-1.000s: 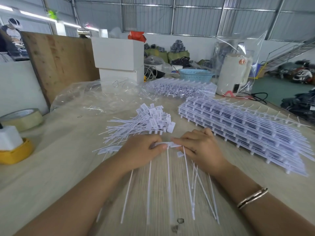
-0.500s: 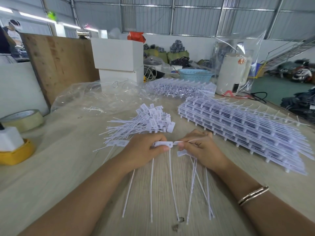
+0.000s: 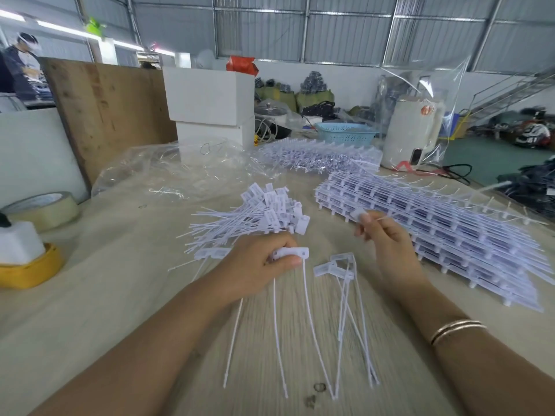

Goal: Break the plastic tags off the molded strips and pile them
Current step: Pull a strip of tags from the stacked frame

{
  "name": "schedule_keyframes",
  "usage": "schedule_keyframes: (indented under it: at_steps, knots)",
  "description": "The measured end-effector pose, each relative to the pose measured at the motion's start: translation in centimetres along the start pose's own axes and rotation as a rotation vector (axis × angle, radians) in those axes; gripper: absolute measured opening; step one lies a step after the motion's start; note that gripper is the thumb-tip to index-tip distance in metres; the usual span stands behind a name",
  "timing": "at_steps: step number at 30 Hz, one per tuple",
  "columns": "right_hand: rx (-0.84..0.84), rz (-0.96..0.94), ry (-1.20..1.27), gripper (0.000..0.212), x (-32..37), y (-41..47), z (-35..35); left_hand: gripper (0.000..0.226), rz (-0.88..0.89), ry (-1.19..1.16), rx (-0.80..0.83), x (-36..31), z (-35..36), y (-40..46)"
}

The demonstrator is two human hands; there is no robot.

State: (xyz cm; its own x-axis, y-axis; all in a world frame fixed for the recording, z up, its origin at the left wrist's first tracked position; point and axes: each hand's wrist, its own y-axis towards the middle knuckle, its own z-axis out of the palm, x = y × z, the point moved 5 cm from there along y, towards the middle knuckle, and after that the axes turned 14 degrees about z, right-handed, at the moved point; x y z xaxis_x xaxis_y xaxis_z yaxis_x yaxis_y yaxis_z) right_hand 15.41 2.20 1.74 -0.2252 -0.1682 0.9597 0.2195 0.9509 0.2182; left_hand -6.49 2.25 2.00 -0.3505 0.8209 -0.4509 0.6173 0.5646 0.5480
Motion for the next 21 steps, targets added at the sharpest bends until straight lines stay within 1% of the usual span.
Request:
schedule_keyframes:
  at_steps: [1,2,4,6,7,9,11,12,14,16,18,19,21]
  knots:
    - [0.011,0.003,-0.074,0.027,-0.3,0.3,-0.4,0.010,-0.028,0.002,-0.001,0.3,-0.1,-0.2]
    - [0.062,0.002,-0.131,0.024,-0.5,0.4,-0.2,0.011,-0.055,0.010,-0.008,0.7,-0.1,-0.2]
    - [0.185,-0.117,-0.229,0.033,0.0,-0.1,1.2,0.009,-0.099,0.043,-0.005,1.3,0.0,-0.2]
    - [0.267,-0.257,-0.372,0.040,0.3,-0.7,2.6,0.017,-0.139,0.077,0.021,1.7,0.3,-0.3]
    - [0.274,-0.272,-0.447,0.041,0.3,-0.7,3.0,0.024,-0.164,0.083,0.027,1.8,0.4,-0.3]
    - [0.268,-0.212,-0.518,0.047,0.1,-0.4,3.1,0.030,-0.216,0.080,0.016,2.3,0.4,-0.5]
    - [0.271,-0.152,-0.499,0.055,-0.1,-0.4,2.9,0.028,-0.235,0.099,0.002,2.5,0.3,-0.6]
    - [0.275,-0.129,-0.463,0.055,-0.2,-0.4,2.9,0.028,-0.234,0.111,0.003,2.5,0.3,-0.6]
    - [0.268,-0.107,-0.421,0.045,-0.2,-0.4,2.7,0.030,-0.236,0.121,0.012,2.3,0.4,-0.6]
    - [0.209,-0.120,-0.474,0.043,-0.2,-0.5,2.6,0.030,-0.226,0.127,0.011,2.0,0.5,-0.6]
    - [0.127,-0.217,-0.585,0.038,0.5,-1.0,2.9,0.031,-0.209,0.118,-0.006,1.6,0.5,-0.4]
    - [0.099,-0.303,-0.650,0.035,1.1,-1.6,3.2,0.032,-0.198,0.107,-0.015,1.4,0.6,-0.3]
    - [0.098,-0.484,-0.786,0.037,1.9,-2.6,4.3,0.033,-0.168,0.079,-0.027,0.7,0.9,0.0]
